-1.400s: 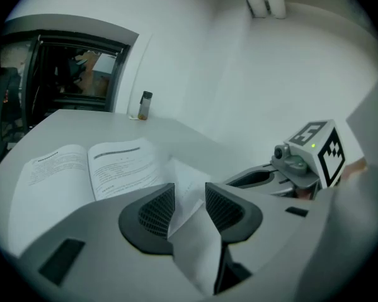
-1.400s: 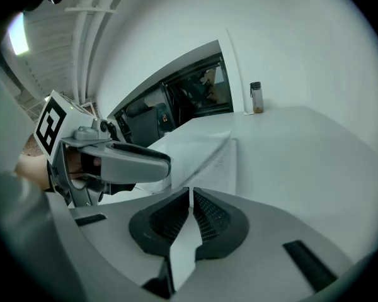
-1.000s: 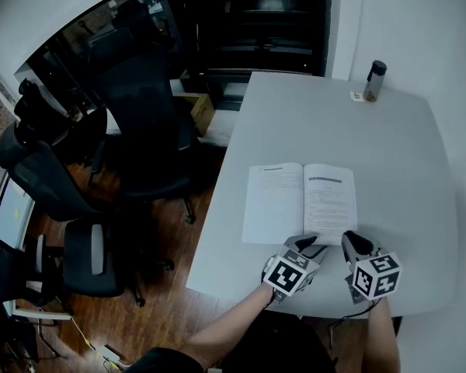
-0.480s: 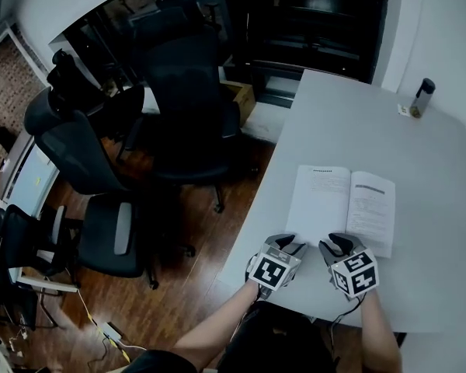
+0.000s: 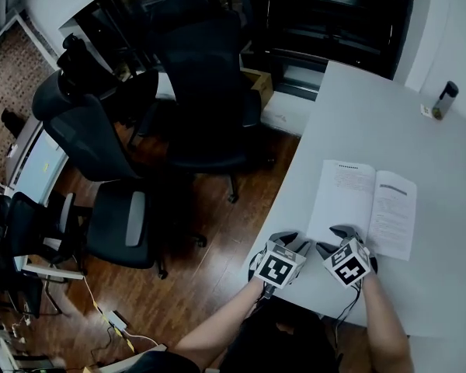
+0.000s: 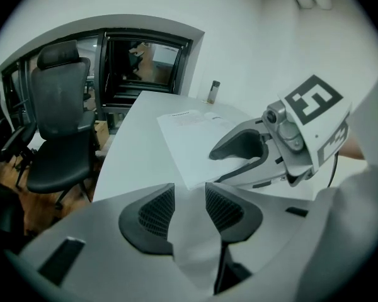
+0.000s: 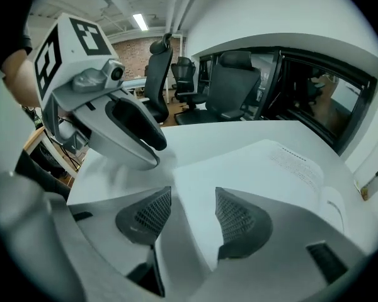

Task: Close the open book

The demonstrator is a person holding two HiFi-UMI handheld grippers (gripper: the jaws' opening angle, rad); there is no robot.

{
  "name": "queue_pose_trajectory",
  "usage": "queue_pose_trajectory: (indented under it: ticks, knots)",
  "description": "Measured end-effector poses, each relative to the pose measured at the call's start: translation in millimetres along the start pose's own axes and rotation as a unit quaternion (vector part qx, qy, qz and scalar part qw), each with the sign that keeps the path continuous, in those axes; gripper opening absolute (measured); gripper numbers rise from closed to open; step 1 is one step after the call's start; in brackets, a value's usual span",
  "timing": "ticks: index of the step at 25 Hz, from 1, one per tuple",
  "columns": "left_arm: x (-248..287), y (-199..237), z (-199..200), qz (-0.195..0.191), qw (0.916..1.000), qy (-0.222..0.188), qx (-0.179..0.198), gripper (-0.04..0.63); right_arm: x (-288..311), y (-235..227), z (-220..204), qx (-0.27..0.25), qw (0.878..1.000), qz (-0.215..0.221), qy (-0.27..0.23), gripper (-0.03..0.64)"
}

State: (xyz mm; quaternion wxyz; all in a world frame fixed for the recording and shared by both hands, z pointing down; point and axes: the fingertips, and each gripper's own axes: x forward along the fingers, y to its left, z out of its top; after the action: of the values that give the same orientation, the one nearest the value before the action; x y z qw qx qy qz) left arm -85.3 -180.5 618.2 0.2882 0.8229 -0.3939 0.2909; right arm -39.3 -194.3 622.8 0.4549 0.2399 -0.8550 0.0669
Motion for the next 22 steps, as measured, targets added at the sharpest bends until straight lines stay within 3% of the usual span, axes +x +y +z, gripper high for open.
queue_pose_trajectory:
  ticks: [4,8,11,17,22]
  knots:
    - [0.2,4.0,-0.8,-0.006,1.0,0.0,-0.002,0.156,7.2,-6.9,-1.9,0.005,1.0,-0.024,0.014,0.189]
    - [2.1,4.9,-1.3,-0.007,1.0,0.002,-0.002,0.156,5.9,-3.5,1.0,-0.005,1.0,-0.02,0.012,0.159]
    - [3.3,3.2,-0.5,-0.007,1.0,0.0,-0.002,0.156,0.2,-3.9,6.7,0.013,0.999,-0.026,-0.014,0.026]
    - [4.7,-0.3,3.0,-0.008,1.0,0.001,0.0,0.156,-22.9,-15.5,19.4,0.059,0.996,-0.049,-0.053,0.01]
    - [12.5,-11.7,18.4,-0.017,0.9997,-0.008,0.014,0.156,-62.6,-41.9,25.8,0.123,0.982,-0.089,-0.115,0.008]
